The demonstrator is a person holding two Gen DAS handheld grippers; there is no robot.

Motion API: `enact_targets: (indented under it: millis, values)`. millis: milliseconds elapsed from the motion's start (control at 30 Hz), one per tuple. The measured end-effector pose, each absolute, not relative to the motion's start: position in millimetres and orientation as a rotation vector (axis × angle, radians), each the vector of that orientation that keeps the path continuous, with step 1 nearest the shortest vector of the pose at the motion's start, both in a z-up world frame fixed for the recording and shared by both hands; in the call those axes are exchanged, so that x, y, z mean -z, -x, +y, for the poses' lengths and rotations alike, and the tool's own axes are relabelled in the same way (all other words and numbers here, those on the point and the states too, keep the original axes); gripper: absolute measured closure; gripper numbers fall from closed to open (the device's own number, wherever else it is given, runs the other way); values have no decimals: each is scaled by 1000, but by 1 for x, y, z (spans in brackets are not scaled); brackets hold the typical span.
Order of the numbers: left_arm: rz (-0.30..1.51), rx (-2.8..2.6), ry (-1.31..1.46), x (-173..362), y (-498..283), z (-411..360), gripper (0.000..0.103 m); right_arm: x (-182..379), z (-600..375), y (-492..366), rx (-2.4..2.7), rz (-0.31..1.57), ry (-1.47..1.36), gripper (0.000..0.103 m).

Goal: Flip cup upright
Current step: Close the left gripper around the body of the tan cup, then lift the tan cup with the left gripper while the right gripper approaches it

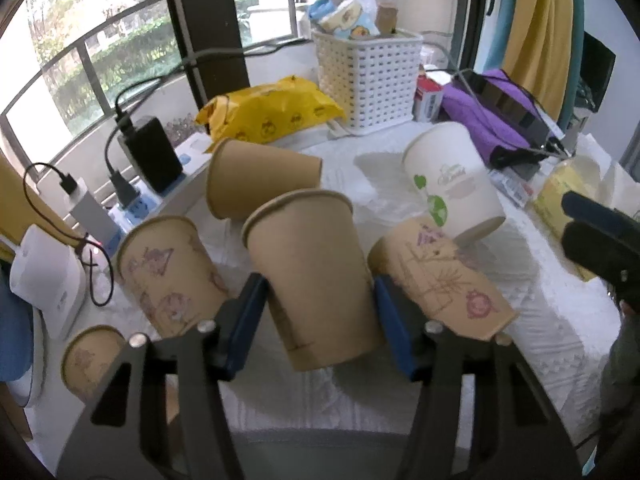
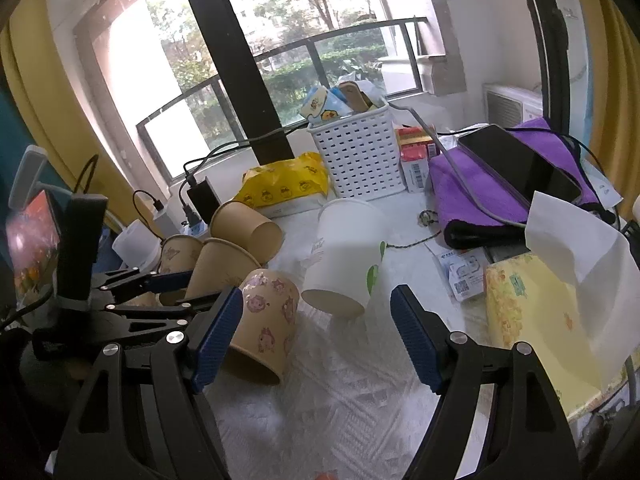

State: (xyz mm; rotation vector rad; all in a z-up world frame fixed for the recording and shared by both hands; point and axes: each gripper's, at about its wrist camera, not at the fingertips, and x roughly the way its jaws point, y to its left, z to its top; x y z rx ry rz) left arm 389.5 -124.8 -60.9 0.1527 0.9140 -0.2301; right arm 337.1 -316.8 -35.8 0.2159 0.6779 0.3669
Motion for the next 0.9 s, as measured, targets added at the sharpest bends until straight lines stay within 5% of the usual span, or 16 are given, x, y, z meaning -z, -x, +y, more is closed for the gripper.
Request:
enact_targets:
  millis: [900]
  values:
    - [731,235,-112,-22,-289,-105,46,-23,-285,-269,-408,564,-158,24]
